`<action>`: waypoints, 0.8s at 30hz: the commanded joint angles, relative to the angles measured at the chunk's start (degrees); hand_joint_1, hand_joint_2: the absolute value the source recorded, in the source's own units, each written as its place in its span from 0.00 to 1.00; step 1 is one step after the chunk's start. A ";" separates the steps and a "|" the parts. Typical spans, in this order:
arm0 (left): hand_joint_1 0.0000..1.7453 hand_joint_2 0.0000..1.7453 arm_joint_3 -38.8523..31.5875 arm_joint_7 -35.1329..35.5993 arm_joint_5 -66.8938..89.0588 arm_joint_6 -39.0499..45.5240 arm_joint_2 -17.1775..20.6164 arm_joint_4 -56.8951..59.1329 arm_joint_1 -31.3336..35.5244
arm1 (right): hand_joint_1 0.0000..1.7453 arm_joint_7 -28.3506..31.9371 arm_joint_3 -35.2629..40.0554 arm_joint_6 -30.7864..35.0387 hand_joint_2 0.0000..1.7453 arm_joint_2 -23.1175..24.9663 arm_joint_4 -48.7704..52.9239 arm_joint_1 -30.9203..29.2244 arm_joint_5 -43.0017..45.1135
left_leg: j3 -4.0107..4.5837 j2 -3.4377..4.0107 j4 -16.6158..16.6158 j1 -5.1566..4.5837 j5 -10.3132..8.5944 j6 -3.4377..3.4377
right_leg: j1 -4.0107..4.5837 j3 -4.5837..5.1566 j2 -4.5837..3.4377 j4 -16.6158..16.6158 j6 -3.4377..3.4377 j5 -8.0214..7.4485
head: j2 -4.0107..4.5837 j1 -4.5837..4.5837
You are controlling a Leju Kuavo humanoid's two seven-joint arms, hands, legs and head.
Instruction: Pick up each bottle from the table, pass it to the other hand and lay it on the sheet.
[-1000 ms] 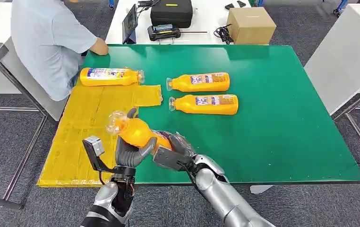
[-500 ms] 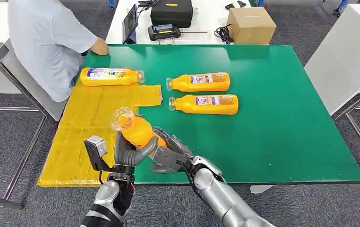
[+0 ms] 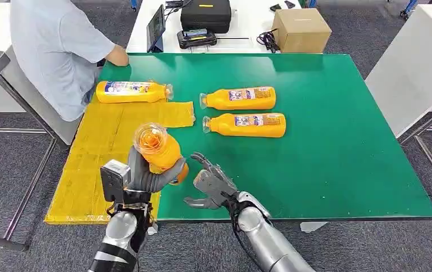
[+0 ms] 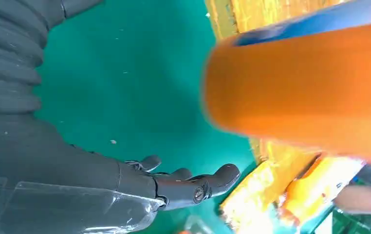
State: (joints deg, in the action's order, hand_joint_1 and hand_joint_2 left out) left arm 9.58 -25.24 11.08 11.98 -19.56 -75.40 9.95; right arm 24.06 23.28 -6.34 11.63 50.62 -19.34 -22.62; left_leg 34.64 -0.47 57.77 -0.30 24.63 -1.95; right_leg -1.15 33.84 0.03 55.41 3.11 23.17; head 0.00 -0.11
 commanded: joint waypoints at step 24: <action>1.00 1.00 -6.92 23.33 78.92 8.06 9.53 22.86 10.91 | 0.00 3.02 -15.94 -0.50 1.00 -3.96 7.05 6.29 -0.90 | -0.35 -0.08 -0.06 0.08 0.07 0.13 | 0.09 -0.37 0.14 -0.09 -0.16 0.11 | 0.00 0.02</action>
State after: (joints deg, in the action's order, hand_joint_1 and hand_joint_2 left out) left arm 0.02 -2.28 89.53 22.60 -14.62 -68.33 14.15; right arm 25.83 10.30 -6.69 8.68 60.41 -12.36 -24.15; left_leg 34.63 -0.45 57.77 -0.30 24.61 -1.95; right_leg -1.15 33.85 0.03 55.40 3.11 23.16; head 0.00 -0.09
